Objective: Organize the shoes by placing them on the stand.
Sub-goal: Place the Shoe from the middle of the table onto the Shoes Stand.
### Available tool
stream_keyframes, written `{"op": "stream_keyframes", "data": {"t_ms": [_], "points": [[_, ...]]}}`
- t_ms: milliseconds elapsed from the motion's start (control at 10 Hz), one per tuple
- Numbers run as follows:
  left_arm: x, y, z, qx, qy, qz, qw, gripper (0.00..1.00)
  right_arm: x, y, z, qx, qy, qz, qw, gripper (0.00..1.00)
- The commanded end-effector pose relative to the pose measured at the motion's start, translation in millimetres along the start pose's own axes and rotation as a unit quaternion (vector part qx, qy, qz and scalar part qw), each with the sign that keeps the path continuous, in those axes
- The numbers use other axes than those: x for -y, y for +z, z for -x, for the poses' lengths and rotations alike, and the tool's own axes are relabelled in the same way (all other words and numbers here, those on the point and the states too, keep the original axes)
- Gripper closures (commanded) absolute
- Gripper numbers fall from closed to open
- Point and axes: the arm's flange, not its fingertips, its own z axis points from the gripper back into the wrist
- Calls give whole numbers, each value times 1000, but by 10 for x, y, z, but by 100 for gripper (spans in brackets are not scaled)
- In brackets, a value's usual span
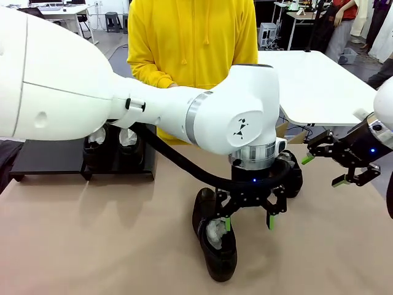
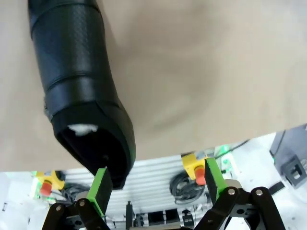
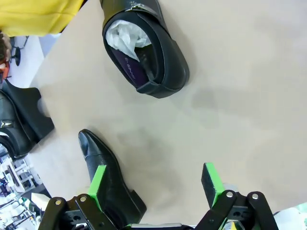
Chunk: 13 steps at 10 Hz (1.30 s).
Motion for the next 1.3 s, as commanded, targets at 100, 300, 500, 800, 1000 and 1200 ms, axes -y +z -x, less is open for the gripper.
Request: {"op": "stream_keyframes", "data": {"t_ms": [100, 300, 500, 800, 1000, 1200], "points": [[-49, -190, 69, 56, 21, -8, 998, 0, 2, 11, -27, 2, 7, -4, 1000, 0], [-73, -383, 79, 71, 31, -3, 997, 0, 2, 11, -27, 2, 7, -4, 1000, 0], [-112, -492, 88, 67, 48, -11, 997, 0, 2, 11, -27, 2, 7, -4, 1000, 0], [-120, -597, 100, 63, 20, -12, 998, 8, 2, 11, -27, 2, 7, -4, 1000, 0], [-120, -610, 97, 68, 20, -20, 997, 46, 2, 11, -27, 2, 7, -4, 1000, 0], [-124, -601, 88, 79, 22, -31, 996, 84, 2, 11, -27, 2, 7, -4, 1000, 0]]}}
